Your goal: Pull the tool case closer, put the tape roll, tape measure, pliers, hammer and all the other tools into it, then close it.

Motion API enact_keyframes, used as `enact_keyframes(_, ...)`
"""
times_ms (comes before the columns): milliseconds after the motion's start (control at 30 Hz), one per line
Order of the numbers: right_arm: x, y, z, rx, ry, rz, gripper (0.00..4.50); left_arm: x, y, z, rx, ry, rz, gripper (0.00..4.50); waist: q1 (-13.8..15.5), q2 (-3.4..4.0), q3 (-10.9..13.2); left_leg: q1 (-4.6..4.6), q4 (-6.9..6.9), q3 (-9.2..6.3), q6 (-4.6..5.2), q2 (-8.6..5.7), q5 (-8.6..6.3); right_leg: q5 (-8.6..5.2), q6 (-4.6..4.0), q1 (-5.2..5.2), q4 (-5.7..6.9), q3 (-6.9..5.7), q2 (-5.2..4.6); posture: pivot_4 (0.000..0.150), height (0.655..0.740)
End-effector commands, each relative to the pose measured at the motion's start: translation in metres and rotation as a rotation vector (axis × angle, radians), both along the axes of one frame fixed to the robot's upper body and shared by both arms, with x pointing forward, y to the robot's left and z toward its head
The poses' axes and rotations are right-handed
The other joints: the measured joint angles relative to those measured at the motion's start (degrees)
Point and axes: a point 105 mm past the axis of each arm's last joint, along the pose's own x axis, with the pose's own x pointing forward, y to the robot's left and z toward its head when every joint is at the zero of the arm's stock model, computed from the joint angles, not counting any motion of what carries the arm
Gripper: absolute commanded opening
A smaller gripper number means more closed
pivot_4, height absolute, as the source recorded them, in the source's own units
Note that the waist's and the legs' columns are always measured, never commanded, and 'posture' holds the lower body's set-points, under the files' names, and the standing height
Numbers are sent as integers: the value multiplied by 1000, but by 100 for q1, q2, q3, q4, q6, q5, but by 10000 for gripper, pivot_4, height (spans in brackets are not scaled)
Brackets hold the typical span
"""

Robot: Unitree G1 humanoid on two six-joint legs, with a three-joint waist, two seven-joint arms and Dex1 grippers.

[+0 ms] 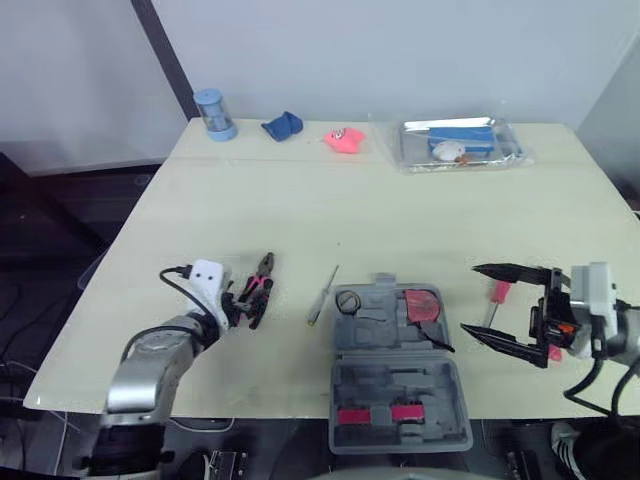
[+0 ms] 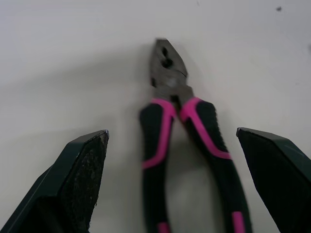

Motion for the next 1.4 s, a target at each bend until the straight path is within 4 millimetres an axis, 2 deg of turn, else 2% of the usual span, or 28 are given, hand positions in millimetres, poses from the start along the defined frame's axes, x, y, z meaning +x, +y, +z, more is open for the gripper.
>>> enact_keyframes(33, -1, 3, 6, -3, -30, 13, 44455, 6, -2, 6, 20, -35, 4, 45000, 7, -3, 2, -3, 0, -4, -3, 0, 2, 0, 0, -2, 0, -2, 0, 1500, 7400)
enact_keyframes(200, -2, 5, 7, -2, -31, 20, 44455, 7, 0, -4, 25, -10, 38, 45000, 3, -3, 2, -5, 0, -4, -6, 0, 3, 0, 0, -5, 0, -1, -1, 1500, 7400)
enact_keyframes(533, -6, 6, 10, 12, -29, 36, 44455, 18, -4, -4, 17, -37, 42, 45000, 10, -3, 2, -5, 1, -5, -6, 0, 4, 0, 0, -4, 3, -4, -1, 1500, 7400)
enact_keyframes(633, -6, 6, 10, 15, -30, 42, 45000, 20, -5, -7, 23, -36, 48, 37241, 9, -3, 2, -5, 2, -6, -6, 0, 4, 0, 0, -4, 3, -5, -1, 1500, 7400)
enact_keyframes(733, -6, 6, 10, 14, -28, 44, 45000, 20, -4, -7, 33, -38, 47, 25079, 8, -3, 2, -5, 2, -5, -6, 0, 4, 0, 0, -4, 3, -4, -1, 1500, 7400)
enact_keyframes(900, -6, 4, 8, 5, -19, 49, 45000, 22, -2, 1, 85, -80, 0, 25114, 8, -3, 2, -5, 2, -6, -7, 0, 4, 0, 0, -4, 5, -5, -1, 1500, 7400)
enact_keyframes(1000, -3, 2, 5, -26, -16, 35, 45000, 21, -1, 14, 107, -128, -74, 25113, 2, -5, 3, -6, 2, -7, -8, 0, 5, 0, 0, -5, 5, -8, 0, 1500, 7400)
enact_keyframes(1133, 0, 2, -1, -77, 30, 28, 45000, 17, -7, 41, 194, -131, -337, 25113, 1, -18, 13, -11, 2, -9, -12, 0, 7, 0, 0, -8, 4, -10, 0, 1500, 7400)
enact_keyframes(1233, 7, 3, -5, -122, 40, 12, 45000, 17, -22, 61, 187, -125, -508, 25112, 24, -23, 20, -14, 3, -13, -16, 0, 9, 0, -1, -8, 3, -21, 1, 1500, 7400)
enact_keyframes(1400, 16, 11, -2, -167, 23, 19, 45000, 11, -58, 79, 189, -88, -788, 25112, 4, -22, 21, -24, 11, -15, -15, -7, 9, 0, 0, -8, -2, -39, 1, 1500, 7400)
